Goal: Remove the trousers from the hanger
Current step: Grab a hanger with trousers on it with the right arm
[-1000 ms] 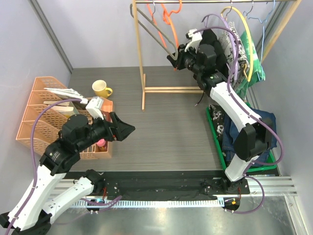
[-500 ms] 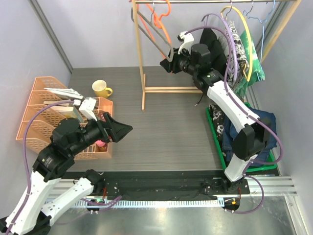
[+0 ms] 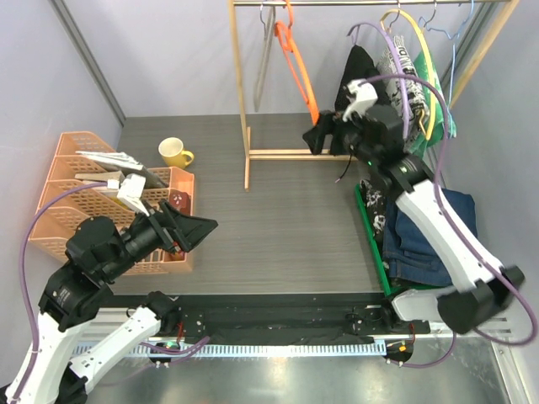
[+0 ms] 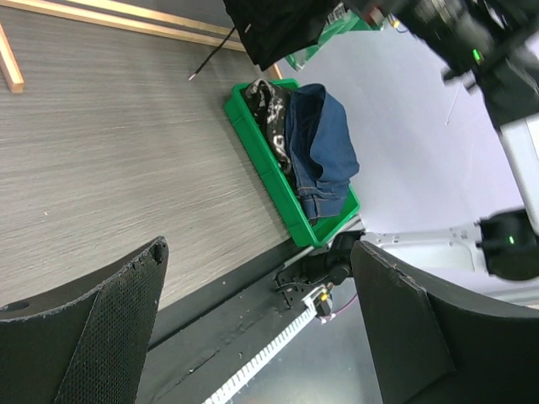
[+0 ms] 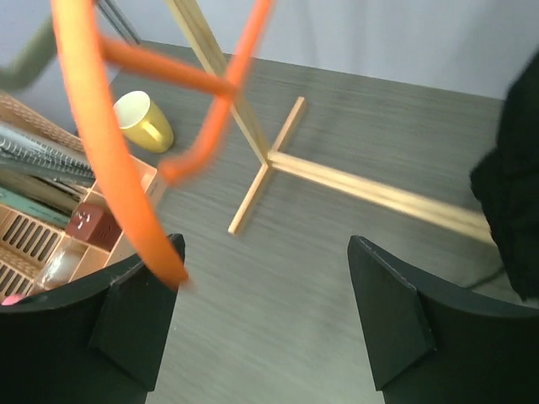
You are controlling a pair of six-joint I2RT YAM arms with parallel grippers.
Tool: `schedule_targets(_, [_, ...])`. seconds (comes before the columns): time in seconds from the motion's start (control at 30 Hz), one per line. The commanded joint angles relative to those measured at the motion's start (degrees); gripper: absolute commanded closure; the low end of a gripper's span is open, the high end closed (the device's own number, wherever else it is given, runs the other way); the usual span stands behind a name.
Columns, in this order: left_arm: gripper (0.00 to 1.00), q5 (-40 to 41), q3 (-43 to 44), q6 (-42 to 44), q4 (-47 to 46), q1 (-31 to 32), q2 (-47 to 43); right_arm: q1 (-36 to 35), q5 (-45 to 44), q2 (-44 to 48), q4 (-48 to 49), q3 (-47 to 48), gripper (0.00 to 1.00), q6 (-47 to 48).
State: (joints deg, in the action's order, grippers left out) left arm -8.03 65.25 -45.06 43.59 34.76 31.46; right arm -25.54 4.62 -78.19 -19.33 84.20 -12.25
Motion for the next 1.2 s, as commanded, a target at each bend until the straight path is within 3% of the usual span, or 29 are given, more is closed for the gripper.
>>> schedule_targets(0.0, [0.11, 1.61, 0.75, -0.3, 0.53, 0.04, -0.96, -0.21, -4.35, 10.23, -2.46, -8.43, 0.15, -0.23])
schedule_targets(0.23, [0.11, 1.0, -0.13, 1.2, 0.0, 0.04, -0.53, -0.12, -14.72, 22.63, -11.33, -17.49, 0.14, -7.24])
schedule_targets(0.43, [0.11, -0.66, -1.44, 1.55, -0.97, 0.04, -0.26, -0.04, -28.25, 25.81, -16.16, -20.92, 0.13, -12.71])
schedule_targets(0.63, [0.11, -0.67, -1.53, 2.78, 0.0, 0.04, -1.14, 1.63, -38.79, 20.19, -22.94, -10.75, 0.13, -11.31])
schedule_targets(0.9, [0.11, -0.58, -1.8, 4.45, 0.44, 0.04, -0.97, 2.6, -44.17, 13.77, -23.56, 10.35, 0.14, -3.49])
schedule_targets(1.17, [0.11, -0.84, -2.15, 7.26, -0.44, 0.04, 1.05, 3.48, -42.34, 3.08, -18.81, 27.64, 0.14, 6.26])
